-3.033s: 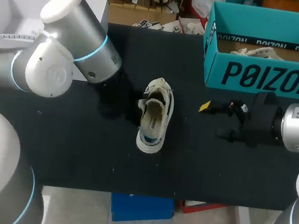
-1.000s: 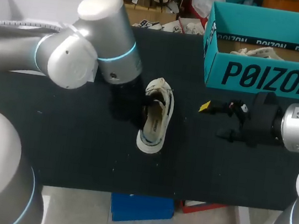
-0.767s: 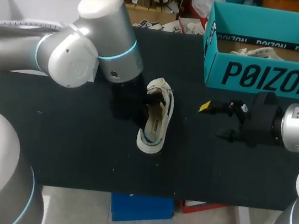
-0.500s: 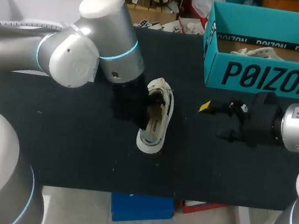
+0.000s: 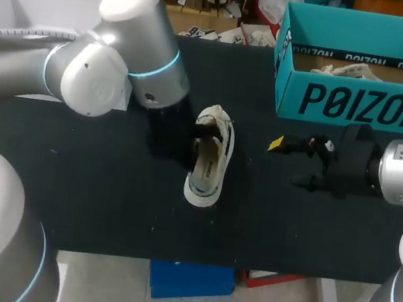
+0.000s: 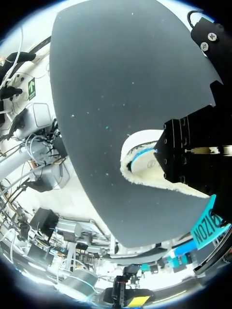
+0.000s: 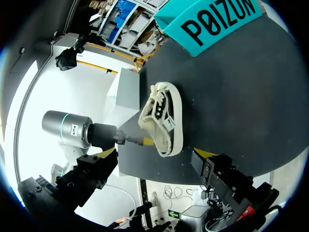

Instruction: Take the shoe out of the shoebox, open the shoe tongue, remove and reinsert the insole, then place the shoe into the shoebox

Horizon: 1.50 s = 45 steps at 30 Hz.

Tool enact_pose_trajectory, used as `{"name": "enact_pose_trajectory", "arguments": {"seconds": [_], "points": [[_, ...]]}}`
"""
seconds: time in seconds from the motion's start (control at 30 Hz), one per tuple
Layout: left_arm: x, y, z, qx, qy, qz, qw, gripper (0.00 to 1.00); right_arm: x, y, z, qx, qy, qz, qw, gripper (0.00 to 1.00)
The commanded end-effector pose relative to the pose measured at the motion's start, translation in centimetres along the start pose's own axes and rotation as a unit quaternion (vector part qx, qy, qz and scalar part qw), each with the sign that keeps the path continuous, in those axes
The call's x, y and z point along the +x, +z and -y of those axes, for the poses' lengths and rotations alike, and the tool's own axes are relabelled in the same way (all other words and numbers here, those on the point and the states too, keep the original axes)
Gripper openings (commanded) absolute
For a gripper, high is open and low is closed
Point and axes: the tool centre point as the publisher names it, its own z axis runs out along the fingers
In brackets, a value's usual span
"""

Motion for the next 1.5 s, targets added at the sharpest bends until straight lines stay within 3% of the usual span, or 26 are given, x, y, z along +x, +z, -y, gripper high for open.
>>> {"name": "enact_pose_trajectory", "arguments": {"seconds": [0.03,1.13,1.3,1.5], "points": [[-0.4,0.9,0.0,-0.003,0.001,-0.003,1.0,0.0,0.0,0.0,0.0,0.0,0.0,0.0,1.0,1.0],[0.2,6.4,-0.1,0.015,0.007,-0.066,0.998,0.0,0.0,0.0,0.0,0.0,0.0,0.0,1.0,1.0],[0.0,6.2,0.2,0.015,0.005,-0.06,0.998,0.0,0.0,0.0,0.0,0.0,0.0,0.0,1.0,1.0],[-0.7,3.1,0.3,0.011,-0.001,-0.029,1.0,0.0,0.0,0.0,0.0,0.0,0.0,0.0,1.0,1.0]]}}
